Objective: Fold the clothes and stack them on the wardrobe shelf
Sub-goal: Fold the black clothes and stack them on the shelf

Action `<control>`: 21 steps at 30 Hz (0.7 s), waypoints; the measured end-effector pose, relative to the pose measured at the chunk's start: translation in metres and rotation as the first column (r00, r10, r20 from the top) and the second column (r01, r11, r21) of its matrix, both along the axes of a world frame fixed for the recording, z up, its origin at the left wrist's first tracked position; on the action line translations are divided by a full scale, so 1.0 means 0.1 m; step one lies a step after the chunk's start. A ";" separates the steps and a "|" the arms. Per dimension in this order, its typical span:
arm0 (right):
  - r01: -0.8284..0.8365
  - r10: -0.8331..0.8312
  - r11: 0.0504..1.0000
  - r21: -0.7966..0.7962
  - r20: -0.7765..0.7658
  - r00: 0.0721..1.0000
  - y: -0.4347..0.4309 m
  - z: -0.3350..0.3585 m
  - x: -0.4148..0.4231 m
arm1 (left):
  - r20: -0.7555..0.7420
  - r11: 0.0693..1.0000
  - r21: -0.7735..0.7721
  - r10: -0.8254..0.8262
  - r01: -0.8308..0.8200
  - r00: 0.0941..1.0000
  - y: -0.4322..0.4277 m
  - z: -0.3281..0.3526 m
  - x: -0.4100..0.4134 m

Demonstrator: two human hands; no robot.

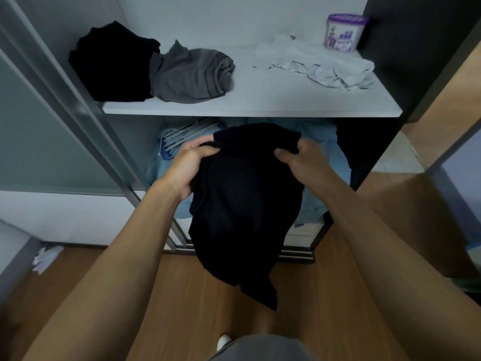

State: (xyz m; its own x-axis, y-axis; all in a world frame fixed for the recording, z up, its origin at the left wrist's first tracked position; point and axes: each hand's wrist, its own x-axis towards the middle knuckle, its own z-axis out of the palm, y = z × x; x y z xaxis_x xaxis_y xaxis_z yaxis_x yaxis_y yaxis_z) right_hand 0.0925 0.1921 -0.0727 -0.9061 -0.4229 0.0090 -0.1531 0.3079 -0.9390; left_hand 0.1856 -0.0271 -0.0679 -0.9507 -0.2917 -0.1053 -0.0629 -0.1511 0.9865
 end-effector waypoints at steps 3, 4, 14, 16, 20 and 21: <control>-0.056 0.055 0.998 -0.032 -0.034 0.998 -0.03 -0.01 0.00 | 0.182 0.999 0.025 -0.038 0.034 0.983 -0.08 -0.09 0.06; -0.057 0.056 0.996 -0.069 -0.015 0.998 -0.04 -0.02 0.01 | 0.220 0.998 0.049 -0.060 0.051 0.974 -0.10 -0.14 0.09; 0.034 -0.027 0.998 -0.051 0.127 0.991 -0.10 -0.03 0.04 | 0.339 0.988 -0.063 -0.110 0.139 0.935 0.06 -0.30 0.24; -0.046 0.031 0.977 0.206 0.077 0.997 -0.09 -0.14 0.06 | 0.190 0.998 0.063 -0.022 0.010 0.982 0.17 -0.18 0.16; -0.074 0.068 0.925 0.372 0.029 0.997 0.03 -0.47 0.19 | 0.076 0.998 0.027 0.048 -0.050 0.996 0.44 0.05 -0.04; -0.014 0.018 0.953 0.304 -0.008 1.000 0.07 -0.51 0.26 | 0.071 0.998 0.019 0.058 -0.059 0.996 0.49 0.08 -0.08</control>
State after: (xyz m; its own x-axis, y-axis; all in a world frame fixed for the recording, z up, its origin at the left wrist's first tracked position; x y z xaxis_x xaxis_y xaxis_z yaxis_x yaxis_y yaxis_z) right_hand 0.1184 0.1996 -0.1235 -0.8998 -0.4216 -0.1122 -0.1700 0.5756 -0.7999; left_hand 0.1780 0.0215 -0.0601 -0.9220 -0.3434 -0.1786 -0.1230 -0.1774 0.9764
